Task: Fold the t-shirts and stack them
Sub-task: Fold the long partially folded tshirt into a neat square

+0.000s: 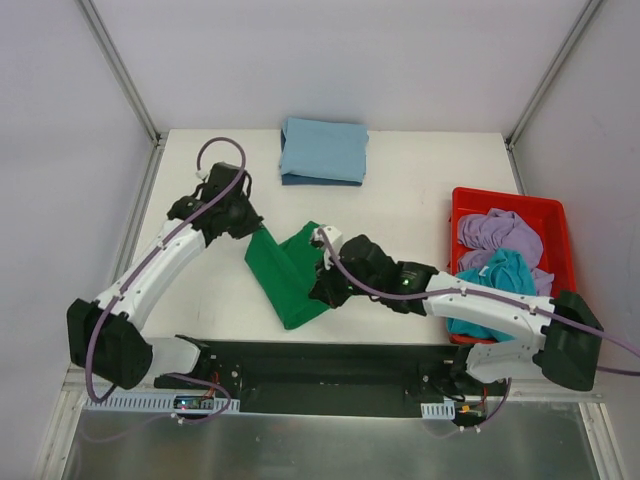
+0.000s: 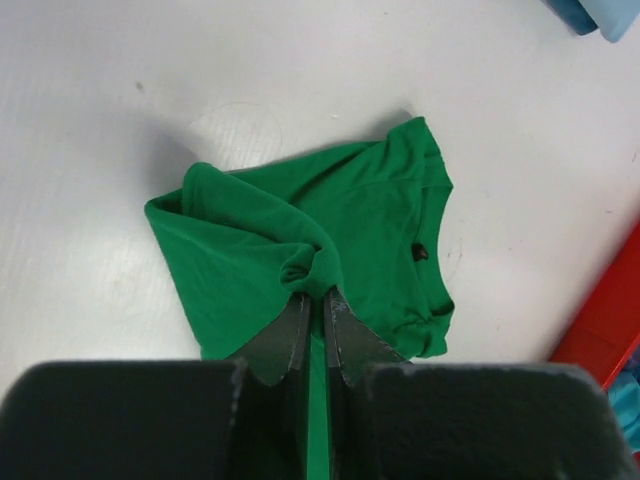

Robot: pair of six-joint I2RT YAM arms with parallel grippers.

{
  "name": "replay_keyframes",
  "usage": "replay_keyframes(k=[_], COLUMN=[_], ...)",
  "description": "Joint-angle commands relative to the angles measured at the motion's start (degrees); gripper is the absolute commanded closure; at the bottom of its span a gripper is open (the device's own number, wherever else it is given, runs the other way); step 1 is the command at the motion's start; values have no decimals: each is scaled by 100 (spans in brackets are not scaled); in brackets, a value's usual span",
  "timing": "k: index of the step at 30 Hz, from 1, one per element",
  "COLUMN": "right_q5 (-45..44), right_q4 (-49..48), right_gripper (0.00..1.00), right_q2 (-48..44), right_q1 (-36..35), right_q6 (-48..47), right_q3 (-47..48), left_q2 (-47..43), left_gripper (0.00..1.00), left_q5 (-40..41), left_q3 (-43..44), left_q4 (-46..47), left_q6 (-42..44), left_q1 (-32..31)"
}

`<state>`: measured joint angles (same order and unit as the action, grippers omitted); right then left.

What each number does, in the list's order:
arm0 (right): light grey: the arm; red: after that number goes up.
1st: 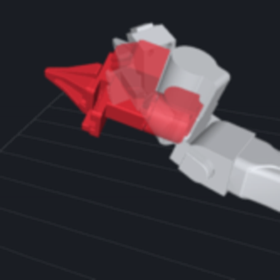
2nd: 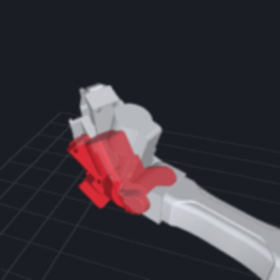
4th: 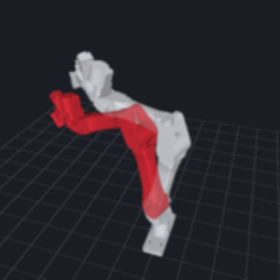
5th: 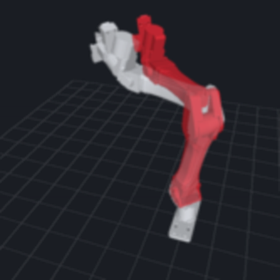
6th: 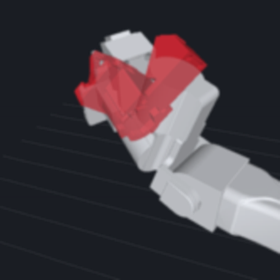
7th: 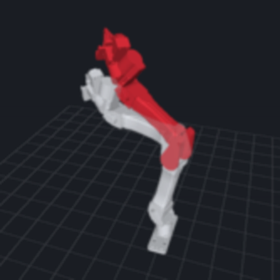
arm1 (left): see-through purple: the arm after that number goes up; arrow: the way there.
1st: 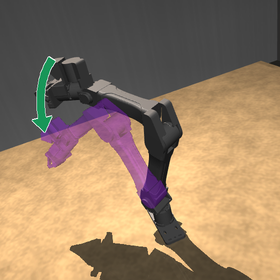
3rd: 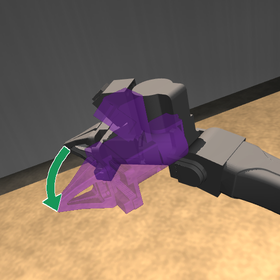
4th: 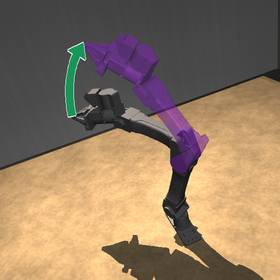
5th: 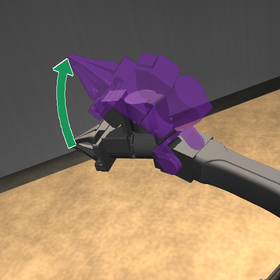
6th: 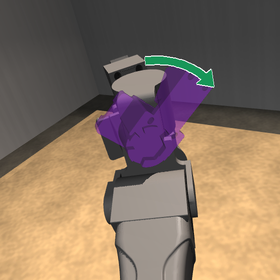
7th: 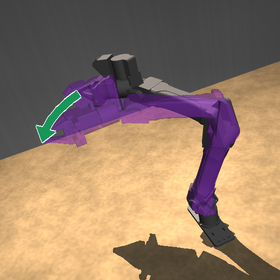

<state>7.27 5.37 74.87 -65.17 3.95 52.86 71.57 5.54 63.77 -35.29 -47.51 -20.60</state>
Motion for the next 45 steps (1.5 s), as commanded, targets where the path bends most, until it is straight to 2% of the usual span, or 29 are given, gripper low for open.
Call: replay_keyframes(k=[1,7,12,20,23,24,26,27,29,31,32,33,35,38,40,43,45], right_q5=[-111,-401,-419,-542,-665,-691,-1138,-1270,-1517,-1667,-1702,-1746,-1711,-1221,-432,675,1090], right_q4=[193,307,298,-70,-194,-194,-194,-159,16,148,227,315,447,466,221,-691,-984], right_gripper=[100,100,100,99,94,92,84,76,51,38,31,25,4,4,4,4,4], right_q2=[-560,-1202,-1379,-800,-396,-246,-26,53,72,-77,-208,-349,-796,-1403,-1694,-1722,-1503], right_q1=[512,1040,1409,1998,2209,2280,2350,2394,2430,2430,2438,2430,2421,2430,2430,2421,2421], right_q6=[581,800,959,784,748,731,704,661,564,511,502,537,572,695,791,1090,1257], right_q3=[-521,-1198,-1568,-1814,-1753,-1709,-1630,-1586,-1481,-1410,-1401,-1393,-1454,-1638,-1735,-1981,-1964], left_q2=[628,1648,2570,3871,4496,4610,4787,4848,4849,4744,4665,4560,4340,3963,3830,3899,4118], left_gripper=[100,100,100,100,97,93,79,70,53,29,2,1,1,1,1,1,1], left_q5=[334,140,-132,-517,-782,-826,-879,-940,-1028,-1160,-1282,-1344,-1502,-2046,-2468,-2917,-3242], left_q3=[732,1514,2226,3175,3545,3633,3757,3835,3906,3942,3933,3924,3880,3705,3556,3467,3546], left_q4=[461,488,488,488,479,479,479,479,488,488,488,488,488,488,549,611,628], left_q6=[-31,57,233,513,593,602,655,725,848,971,1050,1103,1269,1507,1586,1657,1648], left_q1=[-172,-462,-647,-770,-823,-831,-849,-858,-867,-867,-867,-875,-893,-893,-919,-963,-972])
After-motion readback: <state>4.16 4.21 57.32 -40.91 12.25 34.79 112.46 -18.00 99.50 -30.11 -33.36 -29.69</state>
